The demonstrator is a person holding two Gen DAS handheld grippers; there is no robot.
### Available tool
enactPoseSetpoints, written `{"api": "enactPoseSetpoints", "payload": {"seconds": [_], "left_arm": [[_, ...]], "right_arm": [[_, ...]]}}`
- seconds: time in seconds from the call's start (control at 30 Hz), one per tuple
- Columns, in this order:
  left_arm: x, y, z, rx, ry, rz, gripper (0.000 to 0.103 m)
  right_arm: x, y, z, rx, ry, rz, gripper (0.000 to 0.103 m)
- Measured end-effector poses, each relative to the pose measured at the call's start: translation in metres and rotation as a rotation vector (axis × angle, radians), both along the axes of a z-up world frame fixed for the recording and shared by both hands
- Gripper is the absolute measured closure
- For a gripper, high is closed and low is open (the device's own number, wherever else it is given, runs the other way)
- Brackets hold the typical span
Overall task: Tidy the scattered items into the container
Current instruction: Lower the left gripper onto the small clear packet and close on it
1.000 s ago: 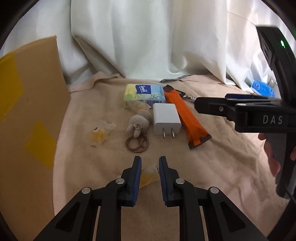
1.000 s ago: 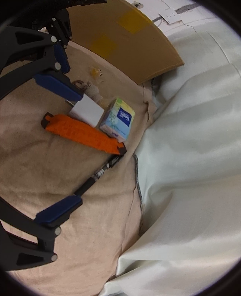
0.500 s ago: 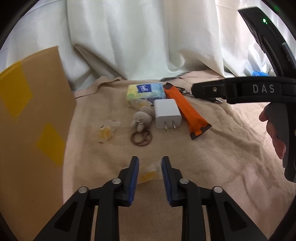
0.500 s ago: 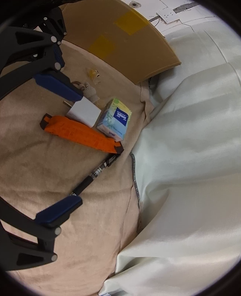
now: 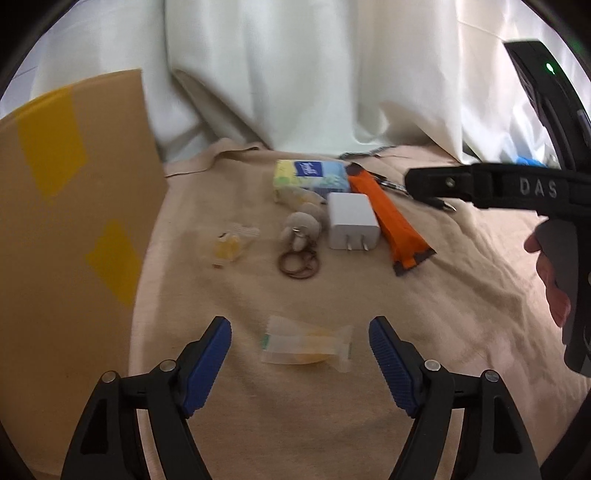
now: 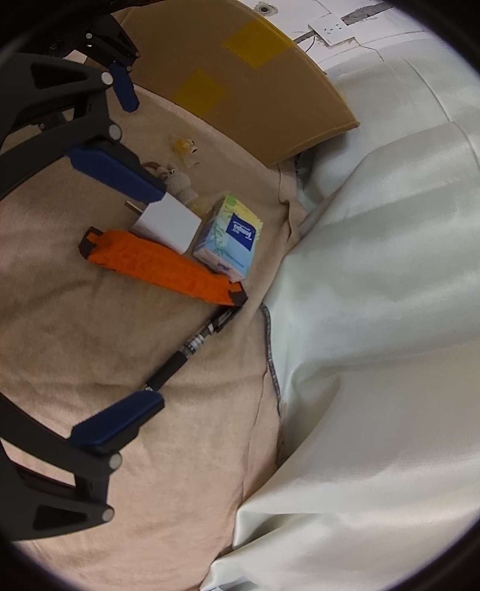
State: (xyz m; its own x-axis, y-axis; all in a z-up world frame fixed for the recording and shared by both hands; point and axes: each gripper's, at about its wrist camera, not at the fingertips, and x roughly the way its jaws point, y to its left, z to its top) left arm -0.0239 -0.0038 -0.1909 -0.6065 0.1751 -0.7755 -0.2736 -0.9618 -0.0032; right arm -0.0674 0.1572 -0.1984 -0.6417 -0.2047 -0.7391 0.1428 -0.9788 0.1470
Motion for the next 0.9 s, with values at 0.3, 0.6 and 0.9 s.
{"api": "enactPoseSetpoints", "payload": {"seconds": [0.3,0.6,0.9], "left_arm": [[-0.003,0.006,-0.005,0.028,-0.045,-0.067,0.064],[-0.006,0.003,-0.003,0.042,-0.045,-0.062,0.066],[-0.006,0.004,-0.006,0.047,-0.037,-0.057,0.063]], "right_arm": [[-0.001,0.004,-0.002,0.004,-0.015,-0.035,0.000],[-0.006,-0.003,-0.012,0.017,-0.035,-0.013,0.000],[-0.015,0.008,-0.011,-0.034,-0.045,-0.069,0.019]]}}
